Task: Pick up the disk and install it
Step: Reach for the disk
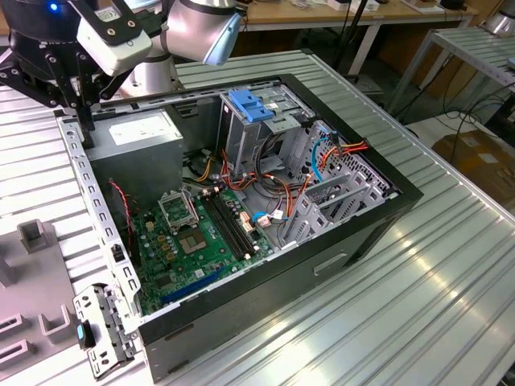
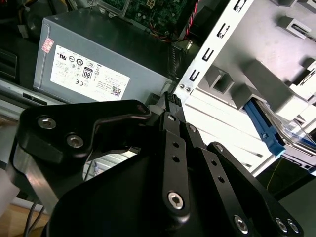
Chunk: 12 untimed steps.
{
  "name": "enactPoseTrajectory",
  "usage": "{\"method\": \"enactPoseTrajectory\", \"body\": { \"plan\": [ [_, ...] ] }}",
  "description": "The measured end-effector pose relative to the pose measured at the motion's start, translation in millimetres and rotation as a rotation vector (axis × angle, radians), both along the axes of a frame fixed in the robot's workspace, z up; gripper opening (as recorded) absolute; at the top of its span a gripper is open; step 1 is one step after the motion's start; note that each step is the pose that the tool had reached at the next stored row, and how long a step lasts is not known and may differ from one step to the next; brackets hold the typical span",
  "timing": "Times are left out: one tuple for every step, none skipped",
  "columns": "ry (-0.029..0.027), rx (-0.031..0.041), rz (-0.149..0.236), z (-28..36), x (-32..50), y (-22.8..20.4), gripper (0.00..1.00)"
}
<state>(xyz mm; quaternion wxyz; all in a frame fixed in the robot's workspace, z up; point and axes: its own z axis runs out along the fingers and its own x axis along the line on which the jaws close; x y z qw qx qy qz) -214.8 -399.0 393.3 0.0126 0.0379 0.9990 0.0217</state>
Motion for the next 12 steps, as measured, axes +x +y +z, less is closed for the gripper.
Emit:
{"method": "enactPoseTrajectory", "body": {
  "plan": [
    [0.0000,-0.0001,0.000,0.0,-0.5,0.0,0.11],
    [0.0000,0.0000,0.000,0.0,-1.4,0.0,0.11],
    [0.0000,0.0000,0.000,0.0,-2.7,0.0,0.11],
    [-0.0001,0.0001,0.000,0.0,-3.5,0.0,0.11],
    [0.0000,0.0000,0.000,0.0,-4.8,0.0,0.11],
    [0.0000,0.0000,0.000,0.0,-5.7,0.0,0.11],
    [0.0000,0.0000,0.000,0.0,-6.6,0.0,0.11],
    [0.0000,0.0000,0.000,0.0,-7.5,0.0,0.11],
    [0.0000,0.0000,0.000,0.0,-8.7,0.0,0.11],
    [-0.0001,0.0000,0.000,0.0,-9.3,0.0,0.11],
    [0.0000,0.0000,0.000,0.0,-10.0,0.0,0.11],
    [0.0000,0.0000,0.000,0.0,-10.7,0.0,0.11]
  ]
}}
